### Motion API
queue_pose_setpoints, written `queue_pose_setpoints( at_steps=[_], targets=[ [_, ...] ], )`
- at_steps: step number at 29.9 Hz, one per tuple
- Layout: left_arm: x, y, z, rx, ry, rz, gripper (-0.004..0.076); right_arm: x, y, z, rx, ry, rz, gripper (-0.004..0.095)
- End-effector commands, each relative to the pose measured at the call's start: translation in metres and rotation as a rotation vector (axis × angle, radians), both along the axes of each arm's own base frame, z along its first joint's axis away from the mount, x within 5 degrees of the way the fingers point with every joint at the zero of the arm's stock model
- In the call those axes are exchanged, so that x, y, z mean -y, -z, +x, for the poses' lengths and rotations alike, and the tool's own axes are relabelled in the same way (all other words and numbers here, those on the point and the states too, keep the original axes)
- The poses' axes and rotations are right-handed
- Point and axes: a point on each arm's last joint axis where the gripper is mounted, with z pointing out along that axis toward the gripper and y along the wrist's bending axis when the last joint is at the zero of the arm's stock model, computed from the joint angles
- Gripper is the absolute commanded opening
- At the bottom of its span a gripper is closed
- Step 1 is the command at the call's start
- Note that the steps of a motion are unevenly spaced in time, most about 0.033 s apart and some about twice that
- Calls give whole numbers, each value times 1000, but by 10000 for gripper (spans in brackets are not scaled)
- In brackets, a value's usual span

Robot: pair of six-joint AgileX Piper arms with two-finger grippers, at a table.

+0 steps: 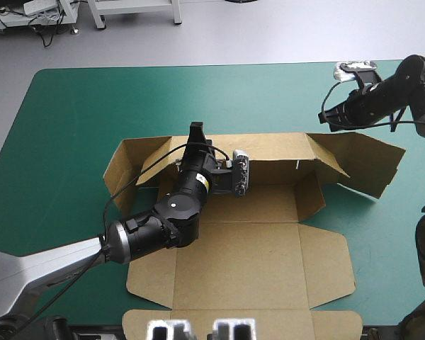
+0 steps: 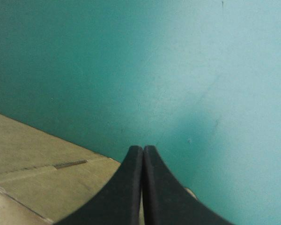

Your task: Fold the box

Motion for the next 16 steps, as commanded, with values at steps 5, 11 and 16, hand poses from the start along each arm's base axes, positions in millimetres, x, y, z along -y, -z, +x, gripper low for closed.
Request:
queue_pose_setpoints(
  at_steps=[5, 11, 16],
  targets=[
    [-1, -20, -5, 51, 28, -55, -10, -2, -5, -36, -4, -61, -31, -24],
    [-2, -20, -4, 51, 13, -57, -10, -4, -16, -60, 27, -62, -33, -23],
    [-3, -20, -4, 50, -10, -66, -10, -6, -2, -85, -10, -107, -41, -24]
  ],
)
